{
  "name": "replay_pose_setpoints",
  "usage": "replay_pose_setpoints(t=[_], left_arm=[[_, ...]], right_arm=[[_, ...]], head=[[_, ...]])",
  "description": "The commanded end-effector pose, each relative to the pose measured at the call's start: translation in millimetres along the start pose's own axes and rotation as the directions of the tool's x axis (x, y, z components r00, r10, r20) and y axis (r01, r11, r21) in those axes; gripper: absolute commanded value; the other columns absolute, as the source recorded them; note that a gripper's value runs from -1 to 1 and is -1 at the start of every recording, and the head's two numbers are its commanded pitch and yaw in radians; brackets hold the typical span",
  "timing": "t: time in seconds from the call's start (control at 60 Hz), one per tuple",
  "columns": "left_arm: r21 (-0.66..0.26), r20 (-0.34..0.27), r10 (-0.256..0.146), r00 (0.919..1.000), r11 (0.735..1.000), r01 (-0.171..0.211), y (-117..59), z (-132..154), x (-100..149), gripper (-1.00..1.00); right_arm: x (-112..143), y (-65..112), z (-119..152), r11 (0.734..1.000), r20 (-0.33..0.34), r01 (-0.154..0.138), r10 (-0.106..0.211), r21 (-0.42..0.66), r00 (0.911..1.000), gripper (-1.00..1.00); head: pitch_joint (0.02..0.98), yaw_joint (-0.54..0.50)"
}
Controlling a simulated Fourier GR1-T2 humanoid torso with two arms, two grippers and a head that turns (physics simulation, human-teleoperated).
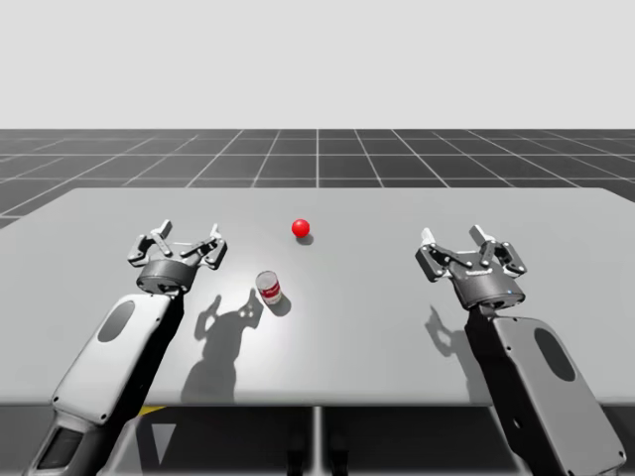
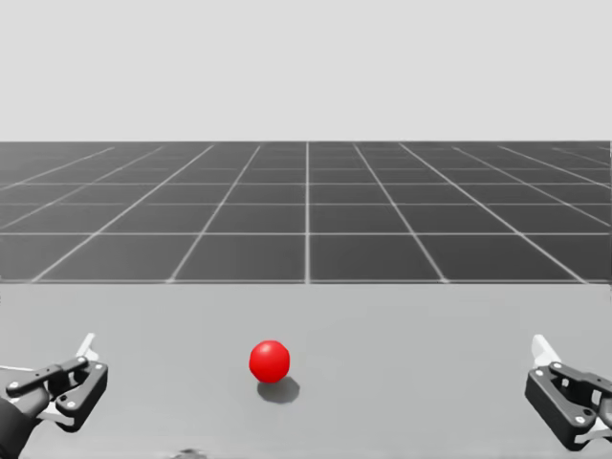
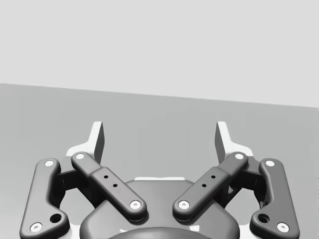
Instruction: Watch the red light. When it turns green, pick up the object.
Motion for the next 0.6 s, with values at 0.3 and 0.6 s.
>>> replay_pose_setpoints(t=[0.3,0.6], left_arm=[[-0.008,0.0,-0.004,1.0,1.0,0.004,-0.4,-0.4,0.3,-1.0],[-0.018,0.011,0.007,0.9999,1.0,-0.007,-0.5,1.0,2.1,-1.0]], right_arm=[[-2.1,1.0,-0.8,1.0,-0.003,-0.02,0.02,-0.003,0.9998,-1.0],[-1.9,2.0,-0.3,1.0,0.001,-0.024,0.024,-0.004,0.9997,-1.0]], head=[[0.583,0.07],[0.604,0.08]])
